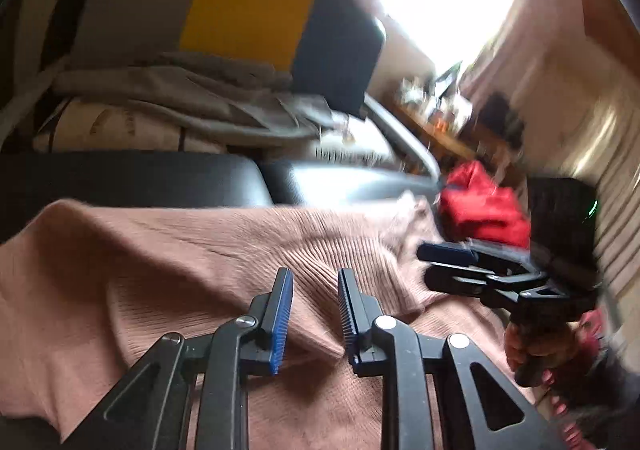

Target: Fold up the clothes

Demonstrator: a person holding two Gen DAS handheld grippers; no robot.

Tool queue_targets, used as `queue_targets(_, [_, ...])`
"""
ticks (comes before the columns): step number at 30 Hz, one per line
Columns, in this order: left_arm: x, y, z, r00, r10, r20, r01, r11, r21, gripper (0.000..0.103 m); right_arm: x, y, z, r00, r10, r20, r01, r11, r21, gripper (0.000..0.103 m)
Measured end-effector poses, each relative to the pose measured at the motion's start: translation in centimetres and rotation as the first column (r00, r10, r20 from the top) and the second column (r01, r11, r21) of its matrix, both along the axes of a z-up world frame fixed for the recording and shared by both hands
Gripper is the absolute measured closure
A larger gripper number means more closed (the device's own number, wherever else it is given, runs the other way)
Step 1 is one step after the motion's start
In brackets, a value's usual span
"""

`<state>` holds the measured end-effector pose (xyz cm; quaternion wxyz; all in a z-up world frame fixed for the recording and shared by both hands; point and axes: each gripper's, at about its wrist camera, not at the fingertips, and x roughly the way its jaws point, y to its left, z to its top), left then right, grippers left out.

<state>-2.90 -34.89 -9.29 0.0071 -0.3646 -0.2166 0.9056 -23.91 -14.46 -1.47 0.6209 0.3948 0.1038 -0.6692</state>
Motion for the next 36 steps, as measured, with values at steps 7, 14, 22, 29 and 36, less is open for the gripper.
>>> queue_targets(7, [-0.2, 2.5, -5.0, 0.995, -0.063, 0.079, 0.079, 0.973, -0.215, 0.078, 0.0, -3.6, -4.7, 0.991, -0.009, -0.132, 0.031, 0.986, 0.165, 0.048])
queue_targets(14, [-0.4, 2.2, -5.5, 0.998, -0.04, 0.054, 0.05, 0.98, -0.193, 0.078, -0.7, -1.5, -6.0, 0.977, -0.022, -0.212, 0.041, 0.996, 0.084, 0.045])
queue_targets(22, [7.7, -0.9, -3.8, 0.966, 0.257, -0.02, -0.25, 0.952, 0.176, 0.067, 0.2, -1.6, -5.9, 0.968, -0.017, -0.252, 0.043, 0.994, 0.098, 0.036])
queue_targets(29, [24.3, -6.2, -1.8, 0.79, 0.614, -0.005, -0.606, 0.781, 0.155, 0.066, 4.2, -1.4, -2.6, 0.943, -0.157, -0.293, 0.176, 0.983, 0.042, 0.002])
queue_targets(36, [40.0, -7.5, 2.7, 0.606, 0.786, -0.121, -0.793, 0.609, -0.011, 0.054, 9.2, -1.2, -5.0, 0.952, -0.169, -0.256, 0.191, 0.98, 0.064, 0.001])
